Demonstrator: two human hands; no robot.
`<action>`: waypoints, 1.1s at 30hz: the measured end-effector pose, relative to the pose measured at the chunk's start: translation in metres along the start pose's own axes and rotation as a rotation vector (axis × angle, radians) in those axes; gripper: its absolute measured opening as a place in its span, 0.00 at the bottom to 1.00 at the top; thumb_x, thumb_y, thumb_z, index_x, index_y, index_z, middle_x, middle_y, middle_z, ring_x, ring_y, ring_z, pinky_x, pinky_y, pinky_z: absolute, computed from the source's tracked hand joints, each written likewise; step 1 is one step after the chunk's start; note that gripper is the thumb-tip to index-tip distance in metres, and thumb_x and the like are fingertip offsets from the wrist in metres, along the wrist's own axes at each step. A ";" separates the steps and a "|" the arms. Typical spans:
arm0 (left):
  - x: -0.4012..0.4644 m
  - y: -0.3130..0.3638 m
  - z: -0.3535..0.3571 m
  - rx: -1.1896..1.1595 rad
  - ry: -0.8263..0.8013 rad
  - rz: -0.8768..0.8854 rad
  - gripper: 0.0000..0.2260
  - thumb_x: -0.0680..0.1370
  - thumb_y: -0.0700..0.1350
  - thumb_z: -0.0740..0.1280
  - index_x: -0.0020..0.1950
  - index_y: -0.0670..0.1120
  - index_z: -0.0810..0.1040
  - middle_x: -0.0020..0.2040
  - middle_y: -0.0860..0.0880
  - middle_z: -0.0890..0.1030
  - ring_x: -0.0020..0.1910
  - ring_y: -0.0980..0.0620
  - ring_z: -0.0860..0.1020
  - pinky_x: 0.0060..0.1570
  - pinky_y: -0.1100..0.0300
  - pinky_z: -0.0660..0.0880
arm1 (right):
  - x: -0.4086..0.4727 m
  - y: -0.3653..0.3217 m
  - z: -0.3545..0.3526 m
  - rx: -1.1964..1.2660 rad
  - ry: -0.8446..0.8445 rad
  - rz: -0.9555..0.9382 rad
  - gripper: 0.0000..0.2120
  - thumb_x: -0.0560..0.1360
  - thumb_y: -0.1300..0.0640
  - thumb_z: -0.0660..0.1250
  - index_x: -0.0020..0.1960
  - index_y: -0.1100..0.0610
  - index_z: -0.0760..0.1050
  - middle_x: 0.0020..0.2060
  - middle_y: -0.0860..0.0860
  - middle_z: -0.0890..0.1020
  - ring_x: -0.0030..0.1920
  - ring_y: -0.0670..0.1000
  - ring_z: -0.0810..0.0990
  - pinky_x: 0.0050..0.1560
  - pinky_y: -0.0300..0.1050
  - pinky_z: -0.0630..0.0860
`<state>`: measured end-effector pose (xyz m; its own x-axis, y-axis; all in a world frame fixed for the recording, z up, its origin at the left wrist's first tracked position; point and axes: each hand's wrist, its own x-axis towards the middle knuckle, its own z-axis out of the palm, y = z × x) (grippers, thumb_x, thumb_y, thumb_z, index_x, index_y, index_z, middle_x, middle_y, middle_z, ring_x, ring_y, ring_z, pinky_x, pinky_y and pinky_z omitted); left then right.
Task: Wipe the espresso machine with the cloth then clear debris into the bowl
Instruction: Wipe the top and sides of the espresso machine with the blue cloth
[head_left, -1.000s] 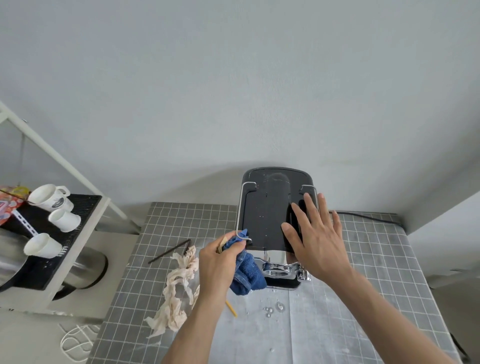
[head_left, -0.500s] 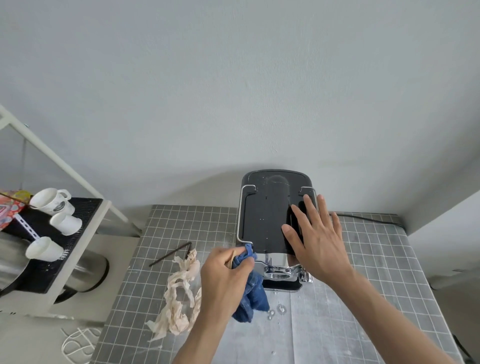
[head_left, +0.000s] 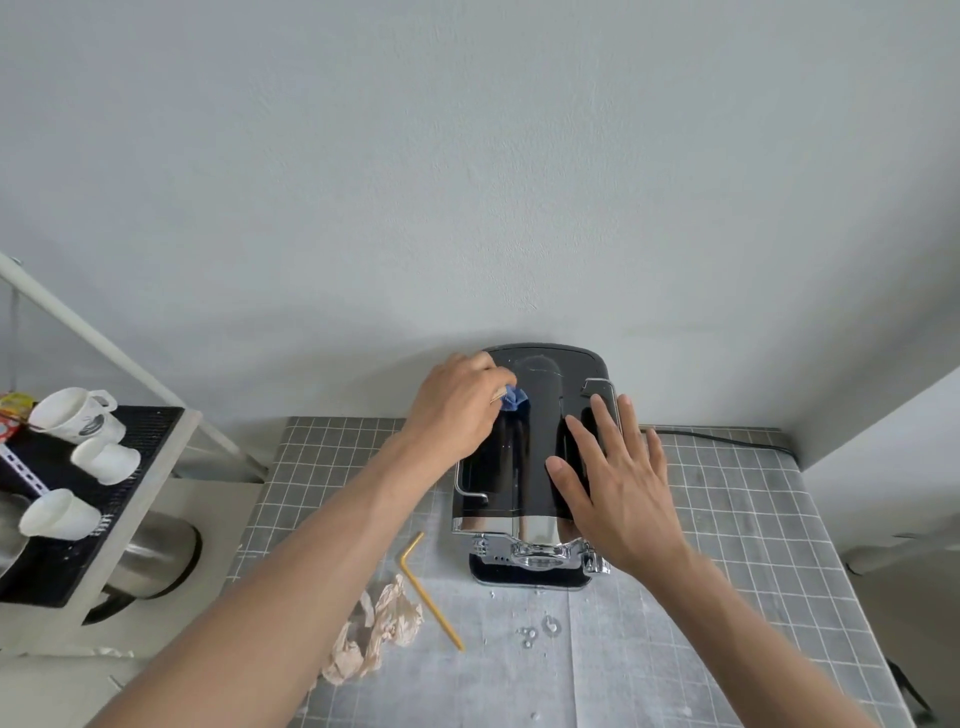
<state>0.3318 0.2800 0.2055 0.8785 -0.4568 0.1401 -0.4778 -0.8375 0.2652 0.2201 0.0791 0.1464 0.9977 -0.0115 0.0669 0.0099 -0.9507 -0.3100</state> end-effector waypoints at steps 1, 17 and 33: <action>0.003 0.002 0.001 0.053 -0.021 0.024 0.13 0.80 0.42 0.70 0.63 0.52 0.83 0.59 0.51 0.82 0.55 0.45 0.77 0.55 0.49 0.74 | 0.000 0.000 0.000 -0.002 -0.008 0.002 0.33 0.84 0.32 0.42 0.82 0.48 0.59 0.85 0.51 0.49 0.84 0.53 0.34 0.82 0.66 0.47; -0.045 0.003 -0.015 -0.108 -0.359 0.134 0.08 0.79 0.48 0.72 0.57 0.57 0.86 0.53 0.59 0.79 0.56 0.56 0.74 0.56 0.53 0.73 | 0.001 -0.001 0.000 0.004 -0.013 0.000 0.33 0.84 0.32 0.42 0.82 0.48 0.59 0.85 0.51 0.49 0.83 0.54 0.33 0.82 0.67 0.47; -0.044 0.007 -0.014 -0.098 -0.334 0.154 0.05 0.76 0.52 0.74 0.51 0.59 0.85 0.49 0.62 0.82 0.52 0.57 0.72 0.58 0.52 0.70 | 0.001 -0.003 -0.002 0.005 -0.035 0.010 0.33 0.84 0.32 0.42 0.82 0.47 0.57 0.85 0.51 0.48 0.83 0.54 0.33 0.82 0.67 0.46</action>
<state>0.2901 0.2982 0.2147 0.7390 -0.6613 -0.1287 -0.5874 -0.7260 0.3577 0.2212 0.0809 0.1496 0.9995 -0.0102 0.0303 -0.0001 -0.9489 -0.3156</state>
